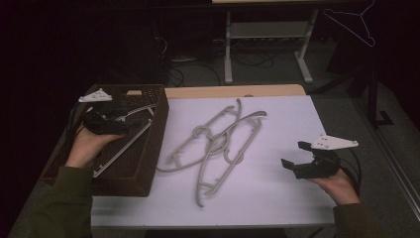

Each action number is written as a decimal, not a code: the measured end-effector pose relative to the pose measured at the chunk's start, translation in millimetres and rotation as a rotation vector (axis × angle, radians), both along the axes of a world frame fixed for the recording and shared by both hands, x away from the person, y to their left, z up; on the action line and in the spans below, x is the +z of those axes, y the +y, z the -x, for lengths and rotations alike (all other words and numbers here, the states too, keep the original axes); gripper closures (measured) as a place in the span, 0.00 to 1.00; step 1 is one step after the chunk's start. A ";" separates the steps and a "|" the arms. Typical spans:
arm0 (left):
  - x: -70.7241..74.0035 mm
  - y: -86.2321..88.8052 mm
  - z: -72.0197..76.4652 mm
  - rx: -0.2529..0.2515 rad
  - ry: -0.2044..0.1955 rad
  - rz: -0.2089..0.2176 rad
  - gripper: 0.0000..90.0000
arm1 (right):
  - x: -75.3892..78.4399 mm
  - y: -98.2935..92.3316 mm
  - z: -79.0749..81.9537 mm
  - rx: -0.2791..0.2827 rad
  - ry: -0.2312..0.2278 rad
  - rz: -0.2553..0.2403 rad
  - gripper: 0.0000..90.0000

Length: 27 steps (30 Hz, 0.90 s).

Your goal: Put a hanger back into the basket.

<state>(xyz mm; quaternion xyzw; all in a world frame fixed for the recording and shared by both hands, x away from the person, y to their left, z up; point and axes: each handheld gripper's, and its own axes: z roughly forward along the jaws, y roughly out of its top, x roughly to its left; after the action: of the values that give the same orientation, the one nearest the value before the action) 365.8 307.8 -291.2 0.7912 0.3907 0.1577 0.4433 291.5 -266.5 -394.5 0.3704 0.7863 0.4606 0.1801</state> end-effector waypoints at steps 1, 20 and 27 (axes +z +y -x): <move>-0.2 -5.9 0.2 -0.010 -0.002 0.004 0.18 | 0.2 -0.1 0.1 -0.001 -0.001 -0.004 0.10; -15.0 -95.3 10.0 -0.150 0.001 0.063 0.18 | 0.0 1.6 -0.8 0.009 -0.001 -0.002 0.10; -30.5 -121.5 14.8 -0.160 0.010 0.072 0.18 | -0.1 1.8 -0.5 0.015 -0.002 0.001 0.10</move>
<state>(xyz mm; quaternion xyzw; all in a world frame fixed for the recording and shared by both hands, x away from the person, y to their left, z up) 351.0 186.3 -321.7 0.8044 0.3335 0.1037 0.4806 292.1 -264.7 -394.6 0.3640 0.7890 0.4619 0.1775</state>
